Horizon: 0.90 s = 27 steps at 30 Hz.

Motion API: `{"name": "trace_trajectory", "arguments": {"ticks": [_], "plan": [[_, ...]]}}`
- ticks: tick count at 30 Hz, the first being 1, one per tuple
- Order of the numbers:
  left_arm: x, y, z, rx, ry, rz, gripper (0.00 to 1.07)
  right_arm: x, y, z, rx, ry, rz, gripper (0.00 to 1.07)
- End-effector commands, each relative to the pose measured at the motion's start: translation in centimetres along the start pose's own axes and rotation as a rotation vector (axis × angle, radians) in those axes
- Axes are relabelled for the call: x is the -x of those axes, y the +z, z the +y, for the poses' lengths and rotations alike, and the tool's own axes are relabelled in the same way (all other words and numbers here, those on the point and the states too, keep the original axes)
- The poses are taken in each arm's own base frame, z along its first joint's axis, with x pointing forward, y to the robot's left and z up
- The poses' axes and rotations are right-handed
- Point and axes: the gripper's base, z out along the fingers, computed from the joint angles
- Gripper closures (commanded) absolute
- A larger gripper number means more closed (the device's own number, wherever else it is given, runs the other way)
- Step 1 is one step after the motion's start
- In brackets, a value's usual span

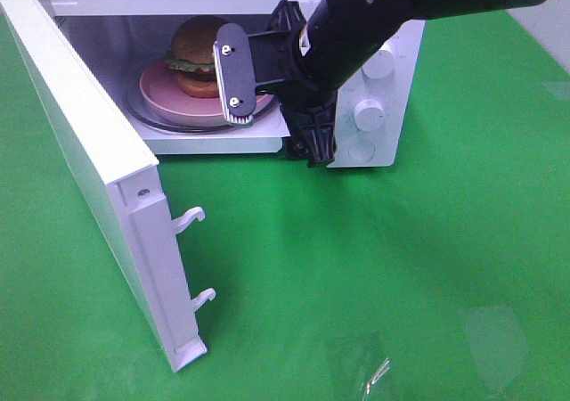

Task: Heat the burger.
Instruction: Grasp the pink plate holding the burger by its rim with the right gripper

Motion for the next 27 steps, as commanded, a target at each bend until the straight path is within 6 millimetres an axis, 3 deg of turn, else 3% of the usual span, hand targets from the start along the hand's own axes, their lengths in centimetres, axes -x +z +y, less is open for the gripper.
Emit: {"name": "trace_trajectory", "arguments": {"ticks": [1,6,27], "plan": [[0.0,-0.2,0.0,0.006,-0.008,-0.031,0.18,0.8,1.7,-0.5,-0.003,0.005,-0.007,0.14],[0.0,-0.2,0.0,0.006,-0.008,-0.031,0.18,1.0,2.5,-0.9,-0.005,0.009,-0.008,0.14],[0.0,-0.2,0.0,0.006,-0.008,-0.031,0.18,1.9,9.0,-2.0,-0.006,0.042,-0.018,0.18]]}}
